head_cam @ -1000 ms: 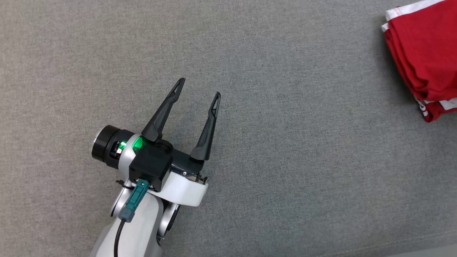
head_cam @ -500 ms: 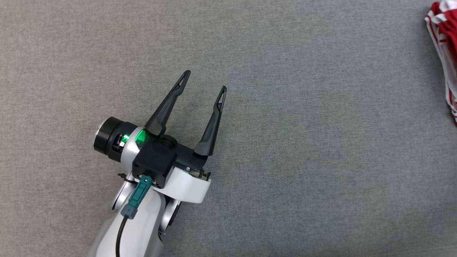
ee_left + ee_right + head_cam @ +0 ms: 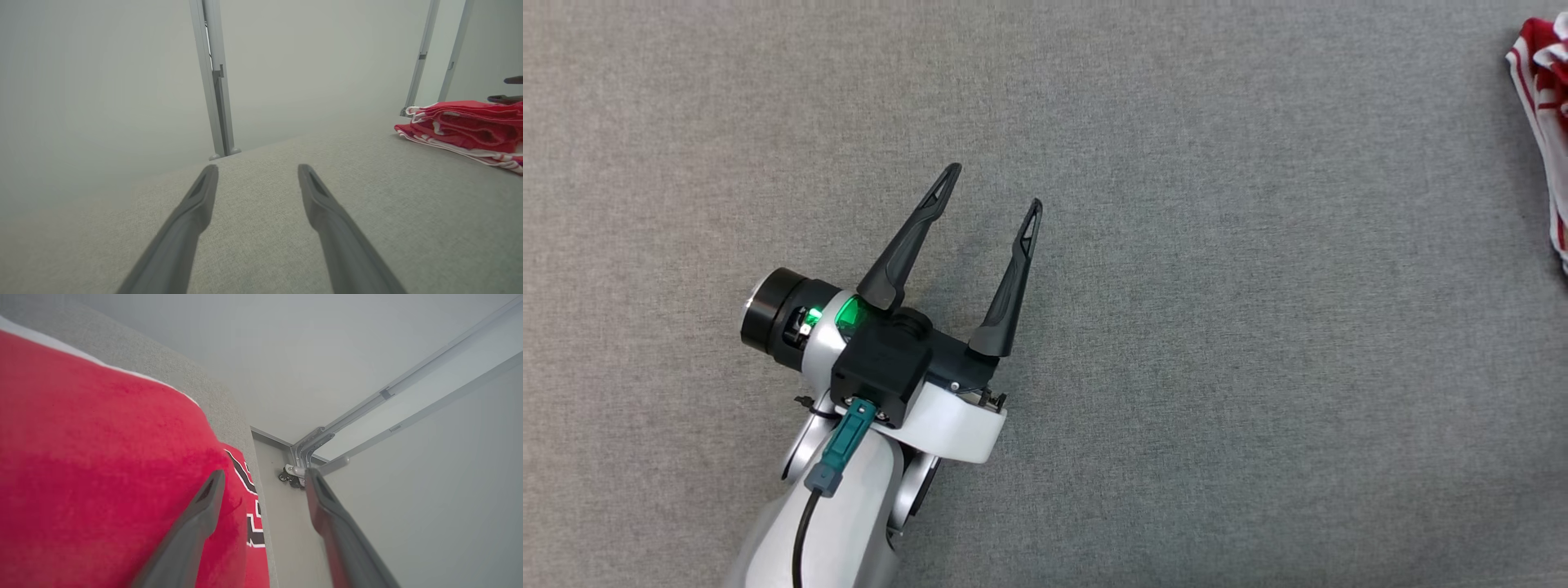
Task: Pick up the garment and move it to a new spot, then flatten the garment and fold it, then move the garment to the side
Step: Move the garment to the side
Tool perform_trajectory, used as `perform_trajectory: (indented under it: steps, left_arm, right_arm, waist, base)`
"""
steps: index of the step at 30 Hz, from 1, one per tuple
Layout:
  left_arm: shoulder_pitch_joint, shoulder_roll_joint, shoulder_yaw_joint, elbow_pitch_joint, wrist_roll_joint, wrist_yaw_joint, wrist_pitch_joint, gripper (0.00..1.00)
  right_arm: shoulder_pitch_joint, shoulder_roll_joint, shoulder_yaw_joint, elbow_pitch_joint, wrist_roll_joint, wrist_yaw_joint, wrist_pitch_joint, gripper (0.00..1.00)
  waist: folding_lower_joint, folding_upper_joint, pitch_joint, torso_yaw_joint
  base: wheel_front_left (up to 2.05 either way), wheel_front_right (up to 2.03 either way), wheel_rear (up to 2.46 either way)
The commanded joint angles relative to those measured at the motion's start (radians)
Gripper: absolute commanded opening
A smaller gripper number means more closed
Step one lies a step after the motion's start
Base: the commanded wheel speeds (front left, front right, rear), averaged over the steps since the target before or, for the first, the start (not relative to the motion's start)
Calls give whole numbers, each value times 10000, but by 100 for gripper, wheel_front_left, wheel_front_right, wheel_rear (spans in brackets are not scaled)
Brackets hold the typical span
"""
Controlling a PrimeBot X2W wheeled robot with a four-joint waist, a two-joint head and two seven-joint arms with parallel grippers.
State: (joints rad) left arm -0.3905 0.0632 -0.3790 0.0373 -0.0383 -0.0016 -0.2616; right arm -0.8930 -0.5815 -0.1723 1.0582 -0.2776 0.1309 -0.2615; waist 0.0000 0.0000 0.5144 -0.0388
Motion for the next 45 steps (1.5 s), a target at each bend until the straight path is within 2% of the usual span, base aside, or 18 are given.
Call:
perform_trajectory:
  steps: [1, 4, 9, 10, 14, 18, 24, 26, 29, 36, 45]
  left_arm:
    - [-2, 40, 6, 45, -66, 49, -37, 100]
    - [151, 24, 41, 123, -151, 144, -37, 100]
    - [428, -7, 98, 285, -366, 335, -37, 100]
    - [428, -7, 98, 285, -366, 335, -37, 100]
    - [735, -48, 180, 398, -607, 561, -38, 100]
    - [1128, -77, 360, 524, -1197, 813, -37, 100]
    - [1680, -100, 563, 694, -1990, 1264, -37, 100]
    - [1904, -104, 616, 806, -2336, 1452, -37, 100]
    - [2151, -106, 705, 913, -2579, 1603, -37, 100]
    - [2761, -102, 870, 609, -2965, 1730, -37, 100]
    - [3755, -104, 1128, 607, -2881, 1676, -38, 100]
  right_arm:
    - [-109, 225, -240, -174, -329, -2, -41, 100]
    - [-49, 831, -559, -616, -686, -2, -39, 100]
    - [234, 2064, -572, -1466, -325, -2, -39, 100]
    - [234, 2064, -572, -1466, -325, -2, -39, 100]
    - [569, 2969, -100, -2006, 582, -2, -38, 100]
    - [1024, 3778, 611, -2261, 2210, -2, -39, 100]
    - [1974, 4112, 2249, -3107, 4000, -2, -39, 100]
    - [2602, 4163, 2882, -3857, 4654, -2, -39, 100]
    - [3340, 4220, 3285, -4714, 4948, -2, -39, 100]
    - [5417, 4668, 3057, -6800, 5450, 0, -39, 100]
    - [7802, 5084, 2730, -8645, 5193, 0, -39, 100]
  waist:
    - [0, 0, -210, -23]
    - [0, 0, -494, -38]
    - [0, 0, -1055, 28]
    - [0, 0, -1055, 28]
    - [0, 0, -1594, 118]
    - [0, 0, -2135, 255]
    - [0, 0, -2798, 414]
    - [0, 0, -3132, 477]
    - [0, 0, -3491, 537]
    - [0, 0, -4250, 755]
    - [0, 0, -4982, 869]
  base:
    - [0, 0, 0]
    - [0, 0, 0]
    - [0, 0, 0]
    - [0, 0, 0]
    - [0, 0, 0]
    - [0, 0, 0]
    - [0, 0, 0]
    - [0, 0, 0]
    - [0, 0, 0]
    - [0, 0, 0]
    - [0, 0, 0]
